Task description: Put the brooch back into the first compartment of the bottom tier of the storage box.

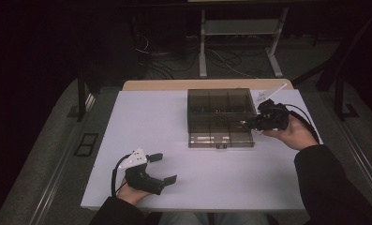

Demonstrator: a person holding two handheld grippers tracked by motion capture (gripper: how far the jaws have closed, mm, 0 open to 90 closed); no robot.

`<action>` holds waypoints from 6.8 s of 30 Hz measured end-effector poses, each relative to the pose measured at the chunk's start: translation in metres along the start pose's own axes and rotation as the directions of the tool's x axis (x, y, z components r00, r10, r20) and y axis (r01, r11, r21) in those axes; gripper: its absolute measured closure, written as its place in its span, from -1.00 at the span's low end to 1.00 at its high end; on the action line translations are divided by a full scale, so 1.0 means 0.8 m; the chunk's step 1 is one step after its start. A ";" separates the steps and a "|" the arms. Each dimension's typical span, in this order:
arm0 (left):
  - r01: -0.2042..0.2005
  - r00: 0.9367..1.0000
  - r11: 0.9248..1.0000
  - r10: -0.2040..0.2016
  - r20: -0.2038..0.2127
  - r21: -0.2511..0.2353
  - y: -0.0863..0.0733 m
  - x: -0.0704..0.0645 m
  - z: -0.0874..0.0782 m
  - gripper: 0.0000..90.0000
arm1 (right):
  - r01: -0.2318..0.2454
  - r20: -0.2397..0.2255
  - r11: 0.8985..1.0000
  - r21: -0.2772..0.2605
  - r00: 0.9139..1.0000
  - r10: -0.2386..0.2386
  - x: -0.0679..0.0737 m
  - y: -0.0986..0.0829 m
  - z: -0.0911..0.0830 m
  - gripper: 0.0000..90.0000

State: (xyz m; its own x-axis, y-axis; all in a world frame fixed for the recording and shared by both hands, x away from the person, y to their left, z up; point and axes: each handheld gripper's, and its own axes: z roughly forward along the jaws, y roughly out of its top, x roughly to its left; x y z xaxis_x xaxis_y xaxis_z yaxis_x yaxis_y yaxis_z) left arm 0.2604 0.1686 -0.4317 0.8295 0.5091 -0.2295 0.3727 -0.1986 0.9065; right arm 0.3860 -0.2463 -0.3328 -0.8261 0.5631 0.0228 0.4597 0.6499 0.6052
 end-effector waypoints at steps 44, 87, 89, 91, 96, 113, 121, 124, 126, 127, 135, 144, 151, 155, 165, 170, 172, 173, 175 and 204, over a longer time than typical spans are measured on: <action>-0.002 1.000 1.000 0.002 0.003 -0.007 0.000 -0.001 -0.001 -1.00 | 0.115 -0.056 0.993 0.023 0.992 -0.113 0.044 0.071 0.057 0.74; -0.009 1.000 1.000 0.010 0.007 -0.008 0.001 -0.002 -0.002 -1.00 | 0.131 -0.079 0.990 0.055 0.989 -0.126 0.063 0.100 0.135 0.74; -0.010 1.000 1.000 0.010 0.007 -0.008 0.001 -0.002 -0.002 -1.00 | 0.125 -0.077 0.990 0.058 0.990 -0.121 0.064 0.100 0.139 0.74; -0.011 1.000 1.000 0.011 0.008 -0.009 0.001 -0.002 -0.002 -1.00 | 0.122 -0.079 0.991 0.058 0.990 -0.118 0.064 0.100 0.142 0.74; -0.011 1.000 1.000 0.011 0.011 -0.008 0.001 -0.002 -0.002 -1.00 | 0.119 -0.079 0.991 0.058 0.990 -0.114 0.065 0.100 0.148 0.74; -0.013 1.000 1.000 0.013 0.012 -0.010 0.002 -0.002 -0.002 -1.00 | 0.102 -0.085 0.992 0.073 0.992 -0.096 0.068 0.100 0.170 0.74; -0.014 1.000 1.000 0.014 0.011 -0.010 0.002 -0.002 -0.002 -1.00 | 0.096 -0.089 0.991 0.090 0.992 -0.088 0.067 0.097 0.183 0.74; -0.014 1.000 1.000 0.014 0.012 -0.010 0.002 -0.003 -0.002 -1.00 | 0.090 -0.086 0.992 0.091 0.993 -0.082 0.064 0.096 0.187 0.74; -0.014 1.000 1.000 0.014 0.012 -0.010 0.002 -0.003 -0.001 -1.00 | 0.080 -0.086 0.993 0.089 0.994 -0.072 0.063 0.094 0.190 0.74; -0.013 1.000 1.000 0.013 0.012 -0.010 0.002 -0.003 -0.001 -1.00 | 0.079 -0.087 0.993 0.091 0.994 -0.071 0.062 0.094 0.191 0.74; -0.013 1.000 1.000 0.013 0.012 -0.010 0.002 -0.002 -0.002 -1.00 | 0.080 -0.090 0.992 0.097 0.993 -0.071 0.063 0.092 0.198 0.74; -0.013 1.000 1.000 0.013 0.013 -0.010 0.002 -0.003 -0.001 -1.00 | 0.081 -0.093 0.992 0.092 0.993 -0.073 0.064 0.092 0.197 0.70; -0.013 1.000 1.000 0.013 0.013 -0.011 0.002 -0.003 -0.001 -1.00 | 0.096 -0.093 0.993 0.075 0.992 -0.089 0.070 0.095 0.182 0.60; -0.012 1.000 1.000 0.012 0.013 -0.011 0.002 -0.003 -0.001 -1.00 | 0.096 -0.093 0.993 0.071 0.992 -0.089 0.073 0.094 0.173 0.46; -0.015 1.000 1.000 0.015 0.013 -0.007 0.002 -0.002 -0.002 -1.00 | 0.054 -0.082 0.998 0.029 0.995 -0.051 0.073 0.087 0.146 0.11; -0.012 1.000 1.000 0.012 0.012 -0.010 0.001 -0.003 -0.001 -1.00 | 0.028 -0.080 0.999 0.015 0.996 -0.027 0.073 0.082 0.133 -0.21; -0.011 1.000 1.000 0.012 0.012 -0.010 0.001 -0.002 -0.001 -1.00 | 0.023 -0.081 1.000 0.010 0.996 -0.022 0.073 0.079 0.128 -0.36; -0.008 1.000 1.000 0.008 0.011 -0.012 0.001 -0.003 -0.001 -1.00 | 0.025 -0.082 1.000 0.008 0.996 -0.024 0.073 0.078 0.126 -0.43; -0.010 1.000 1.000 0.010 0.011 -0.010 0.001 -0.003 -0.001 -1.00 | 0.015 -0.086 1.000 -0.002 0.996 -0.015 0.074 0.075 0.120 -0.58; -0.011 1.000 1.000 0.011 0.004 -0.010 0.001 -0.002 -0.002 -1.00 | -0.066 -0.119 0.995 -0.073 0.991 0.057 0.082 0.022 0.055 -0.99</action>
State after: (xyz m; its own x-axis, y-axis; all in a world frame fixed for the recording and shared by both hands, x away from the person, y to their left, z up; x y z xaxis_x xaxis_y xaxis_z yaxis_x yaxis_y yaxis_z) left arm 0.2584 0.1691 -0.4297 0.8352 0.5036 -0.2209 0.3593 -0.1957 0.9125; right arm 0.3545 -0.1754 -0.3552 -0.8316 0.5341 0.1520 0.4880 0.5723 0.6590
